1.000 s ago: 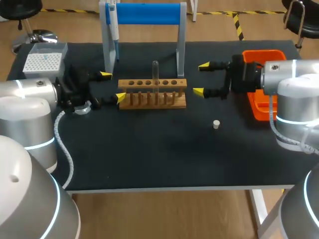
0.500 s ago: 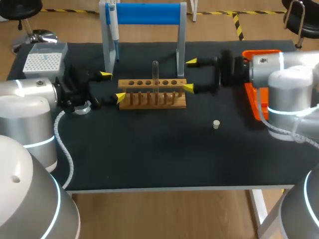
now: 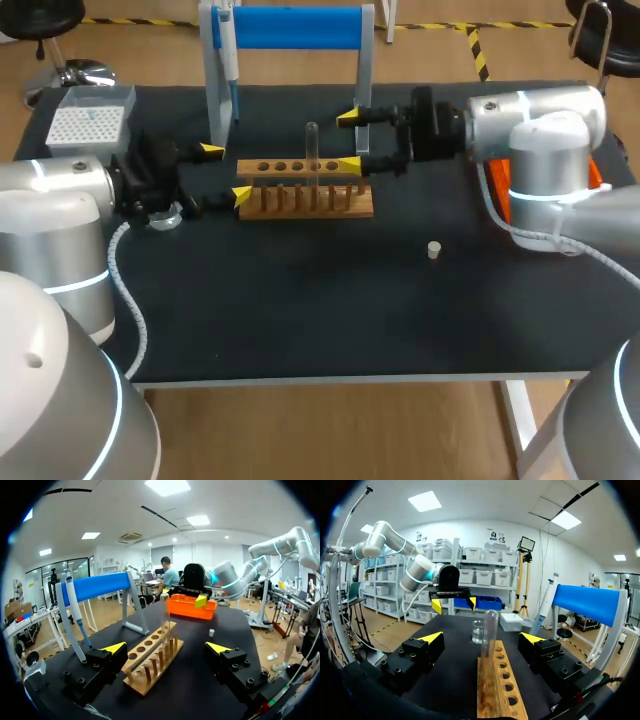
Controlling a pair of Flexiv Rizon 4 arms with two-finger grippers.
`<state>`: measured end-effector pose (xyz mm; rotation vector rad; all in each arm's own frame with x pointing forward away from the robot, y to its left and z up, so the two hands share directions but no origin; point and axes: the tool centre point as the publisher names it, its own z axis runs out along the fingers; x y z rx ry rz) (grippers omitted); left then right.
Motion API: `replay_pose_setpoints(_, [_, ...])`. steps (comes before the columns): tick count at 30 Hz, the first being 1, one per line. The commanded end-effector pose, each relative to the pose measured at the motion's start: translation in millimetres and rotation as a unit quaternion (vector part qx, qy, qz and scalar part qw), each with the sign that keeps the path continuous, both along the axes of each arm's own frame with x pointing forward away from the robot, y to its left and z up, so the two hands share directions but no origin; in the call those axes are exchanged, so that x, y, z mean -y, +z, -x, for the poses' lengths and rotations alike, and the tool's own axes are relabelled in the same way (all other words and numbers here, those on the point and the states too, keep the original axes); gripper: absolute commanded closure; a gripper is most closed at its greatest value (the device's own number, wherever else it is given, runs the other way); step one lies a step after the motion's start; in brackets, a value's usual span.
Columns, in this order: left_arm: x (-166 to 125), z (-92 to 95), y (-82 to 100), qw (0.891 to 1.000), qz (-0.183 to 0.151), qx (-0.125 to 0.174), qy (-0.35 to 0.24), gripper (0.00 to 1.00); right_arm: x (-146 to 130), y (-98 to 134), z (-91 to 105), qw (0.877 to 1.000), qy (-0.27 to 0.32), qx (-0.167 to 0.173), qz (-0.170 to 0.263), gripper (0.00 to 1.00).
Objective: Invert the test tube, pick up the pipette, mount the tip to pipette, aspirate from beaker and dispense into the tube, eject the tip, return the pipette, and cap with the stopper.
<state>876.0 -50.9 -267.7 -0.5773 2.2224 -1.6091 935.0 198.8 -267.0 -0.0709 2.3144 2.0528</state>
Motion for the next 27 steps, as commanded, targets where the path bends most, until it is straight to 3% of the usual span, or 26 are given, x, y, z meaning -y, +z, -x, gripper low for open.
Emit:
replay_pose_setpoints(1, [1,1.1,-0.1,1.000,0.000,0.001,0.002,0.00,-11,-6,-8.9,0.999,0.031,-0.015,-0.006,0.00])
replay_pose_setpoints(6, [1,1.1,-0.1,1.000,0.000,0.001,0.002,0.00,-20,-9,-7.9,0.998,0.040,-0.033,-0.018,0.00])
replay_pose_setpoints(17, [1,1.1,-0.1,1.000,0.000,0.001,0.002,0.00,-34,-18,-9.8,0.997,0.053,-0.039,-0.030,0.00])
replay_pose_setpoints(24, [1,1.1,-0.1,1.000,0.000,0.001,0.002,0.00,-41,-21,-16.7,0.997,0.055,-0.044,-0.036,0.12])
replay_pose_setpoints(27, [1,1.1,-0.1,1.000,0.000,0.001,0.002,0.00,-44,-22,-19.6,0.997,0.055,-0.046,-0.038,0.25])
